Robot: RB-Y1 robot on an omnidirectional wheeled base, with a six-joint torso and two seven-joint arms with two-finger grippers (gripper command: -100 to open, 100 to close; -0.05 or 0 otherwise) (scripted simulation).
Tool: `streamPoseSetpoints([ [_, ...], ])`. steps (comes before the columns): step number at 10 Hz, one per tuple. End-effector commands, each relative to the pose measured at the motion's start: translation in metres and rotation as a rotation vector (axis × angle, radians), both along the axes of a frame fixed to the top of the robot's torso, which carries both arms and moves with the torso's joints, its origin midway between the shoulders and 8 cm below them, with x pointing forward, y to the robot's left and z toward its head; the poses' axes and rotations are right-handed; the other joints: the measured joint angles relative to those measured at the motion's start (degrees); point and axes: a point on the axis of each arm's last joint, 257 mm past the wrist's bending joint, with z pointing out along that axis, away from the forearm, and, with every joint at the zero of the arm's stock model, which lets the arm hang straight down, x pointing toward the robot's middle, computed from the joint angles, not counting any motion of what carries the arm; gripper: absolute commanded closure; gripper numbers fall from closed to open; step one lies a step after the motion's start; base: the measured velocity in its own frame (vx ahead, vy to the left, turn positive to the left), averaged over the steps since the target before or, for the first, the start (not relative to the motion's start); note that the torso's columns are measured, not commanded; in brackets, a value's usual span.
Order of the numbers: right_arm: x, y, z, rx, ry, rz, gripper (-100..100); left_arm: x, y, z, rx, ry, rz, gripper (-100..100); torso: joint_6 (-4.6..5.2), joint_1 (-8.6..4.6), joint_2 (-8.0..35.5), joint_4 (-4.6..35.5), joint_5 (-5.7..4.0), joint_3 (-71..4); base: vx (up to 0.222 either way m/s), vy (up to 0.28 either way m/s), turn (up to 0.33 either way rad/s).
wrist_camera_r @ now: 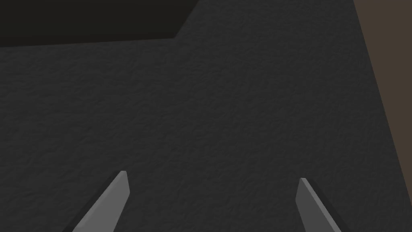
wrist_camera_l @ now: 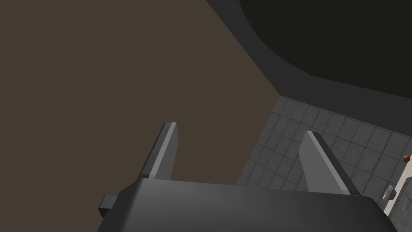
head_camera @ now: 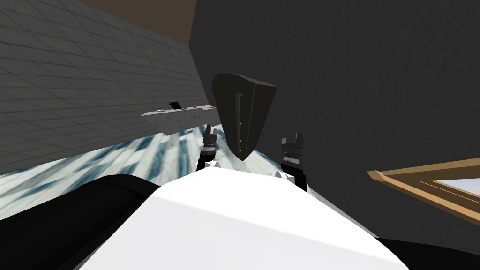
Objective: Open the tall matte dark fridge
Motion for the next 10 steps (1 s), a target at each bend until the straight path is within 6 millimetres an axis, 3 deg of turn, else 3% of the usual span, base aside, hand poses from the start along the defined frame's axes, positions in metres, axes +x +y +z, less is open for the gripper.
streamPoseSetpoints([
  [1,0.0000,0.0000,0.0000,0.000,0.000,0.000,0,0.0000,0.0000,0.0000,0.000,0.000,0.000,0,0.00,0.00,2.3,2.3,0.00,-4.7,0.000,0.000,0.000],
  [9,-0.0001,0.0000,0.0002,0.000,0.000,0.000,0,-0.0001,0.0000,0.0002,0.000,0.000,0.000,0,0.00,0.00,35.4,35.4,0.00,-70.7,0.000,0.000,0.000],
  [10,-0.0001,0.0000,0.0002,0.000,0.000,0.000,0,0.0020,-0.0036,-0.0045,0.033,0.013,-0.012,-100,0.00,0.00,39.6,39.6,0.00,-79.2,0.011,-0.004,-0.010],
])
